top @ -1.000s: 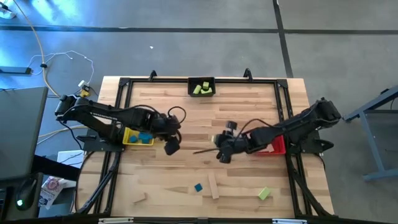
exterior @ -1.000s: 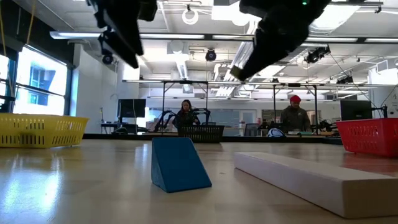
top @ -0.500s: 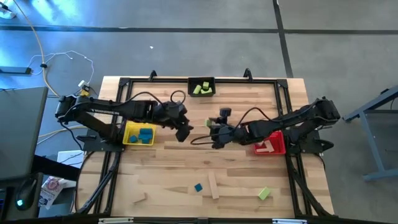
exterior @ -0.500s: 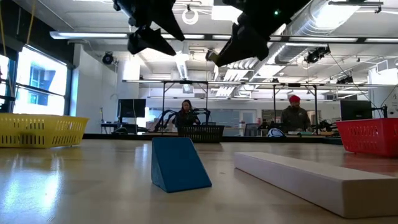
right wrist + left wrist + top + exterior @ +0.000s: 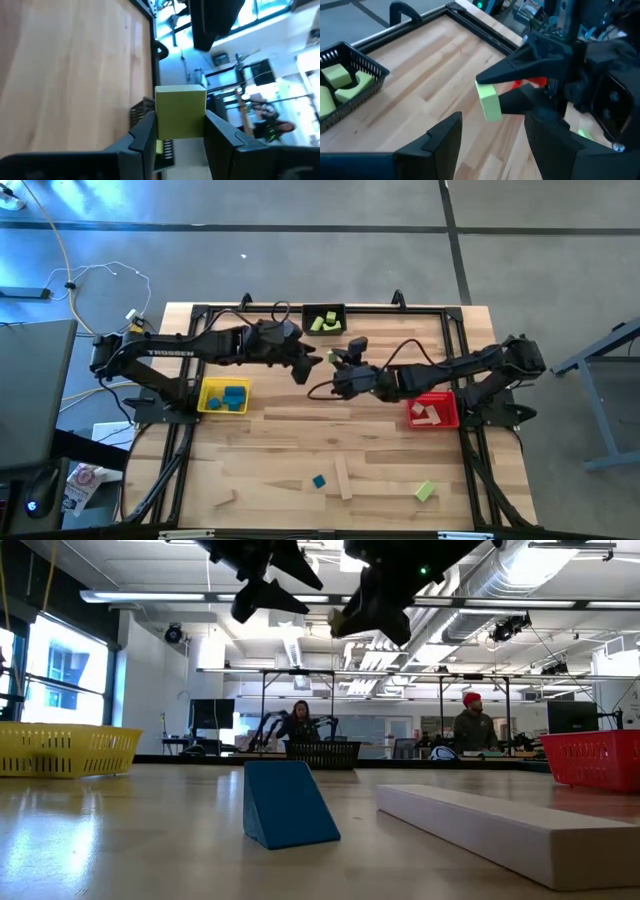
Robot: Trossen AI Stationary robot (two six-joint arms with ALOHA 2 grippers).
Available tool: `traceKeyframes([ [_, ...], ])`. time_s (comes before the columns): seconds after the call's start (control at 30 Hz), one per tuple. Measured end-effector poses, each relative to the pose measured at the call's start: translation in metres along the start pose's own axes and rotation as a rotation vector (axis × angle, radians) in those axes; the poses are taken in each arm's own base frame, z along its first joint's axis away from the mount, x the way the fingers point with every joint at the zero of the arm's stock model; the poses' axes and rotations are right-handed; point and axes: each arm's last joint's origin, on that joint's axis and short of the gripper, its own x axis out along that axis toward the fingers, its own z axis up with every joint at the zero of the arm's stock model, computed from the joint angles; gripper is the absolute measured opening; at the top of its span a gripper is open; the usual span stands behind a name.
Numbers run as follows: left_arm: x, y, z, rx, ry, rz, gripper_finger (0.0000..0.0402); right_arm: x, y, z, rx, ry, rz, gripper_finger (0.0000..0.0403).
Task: Sort & place blocks by color
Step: Put the light green block into the black bin
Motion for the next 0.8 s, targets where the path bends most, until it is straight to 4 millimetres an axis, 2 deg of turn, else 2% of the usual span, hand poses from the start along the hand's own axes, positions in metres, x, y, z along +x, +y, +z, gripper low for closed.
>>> traceKeyframes([
  [0.27, 0.001, 0.007, 0.005, -0.016, -0.016, 0.000, 0.0204, 0.006, -0.013, 0.002, -0.116, -0.029, -0.072, 0.0108],
  [0.53, 0.004, 0.009, 0.009, 0.000, -0.050, -0.001, 0.0204, 0.013, -0.021, 0.000, -0.082, -0.041, -0.096, 0.0108],
  [0.67, 0.003, 0.007, 0.009, 0.071, -0.051, -0.004, 0.0204, 0.023, -0.032, -0.011, -0.039, 0.015, -0.136, 0.0108],
  [0.8, 0.001, 0.002, 0.005, 0.143, -0.041, -0.003, 0.0204, 0.038, -0.045, -0.024, 0.044, -0.001, -0.110, 0.0108],
])
